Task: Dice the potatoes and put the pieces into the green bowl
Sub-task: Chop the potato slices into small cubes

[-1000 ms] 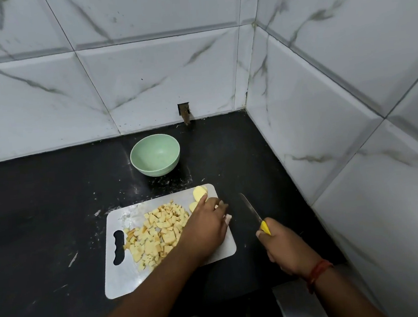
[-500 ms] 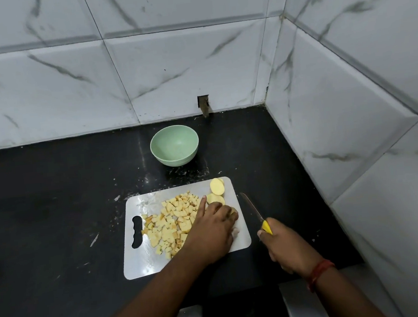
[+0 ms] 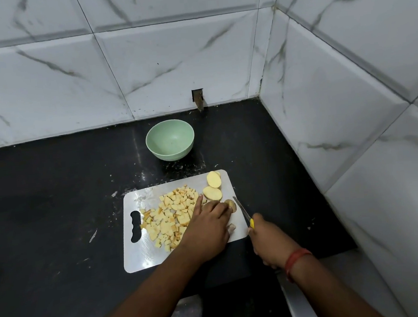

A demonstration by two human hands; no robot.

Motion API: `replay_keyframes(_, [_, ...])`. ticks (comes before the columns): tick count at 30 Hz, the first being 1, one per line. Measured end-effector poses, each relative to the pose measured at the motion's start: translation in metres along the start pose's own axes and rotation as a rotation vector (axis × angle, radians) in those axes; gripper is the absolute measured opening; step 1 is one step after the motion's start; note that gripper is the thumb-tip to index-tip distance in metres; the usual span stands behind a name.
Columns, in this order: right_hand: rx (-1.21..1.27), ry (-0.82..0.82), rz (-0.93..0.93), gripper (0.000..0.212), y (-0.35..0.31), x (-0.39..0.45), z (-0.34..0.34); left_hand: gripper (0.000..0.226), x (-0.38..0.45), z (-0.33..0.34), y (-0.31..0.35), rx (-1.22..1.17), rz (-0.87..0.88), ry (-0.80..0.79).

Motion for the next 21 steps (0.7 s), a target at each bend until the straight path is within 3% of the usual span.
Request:
replay_keyframes(5, [-0.158, -0.008, -0.034, 0.01, -0.014, 0.01, 0.003, 0.056, 0.0, 0.003, -0.002, 0.012, -0.018, -0.062])
replay_keyframes(13, [-0.286, -0.076, 0.031, 0.04, -0.012, 0.021, 0.018, 0.056, -0.003, 0.005, 0.005, 0.061, -0.006, -0.05])
replay_keyframes(21, [-0.301, -0.057, -0.025, 0.037, -0.011, 0.022, 0.017, 0.064, 0.001, 0.006, 0.008, 0.102, -0.035, -0.071])
Point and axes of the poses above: each hand's wrist, its own x-axis towards the middle knuckle, its own z-axis out of the palm, y = z × x, the point moved 10 cm from there along x, towards the middle knuckle, and after that the axes turned 8 degrees about -z, right-handed, at the moved point
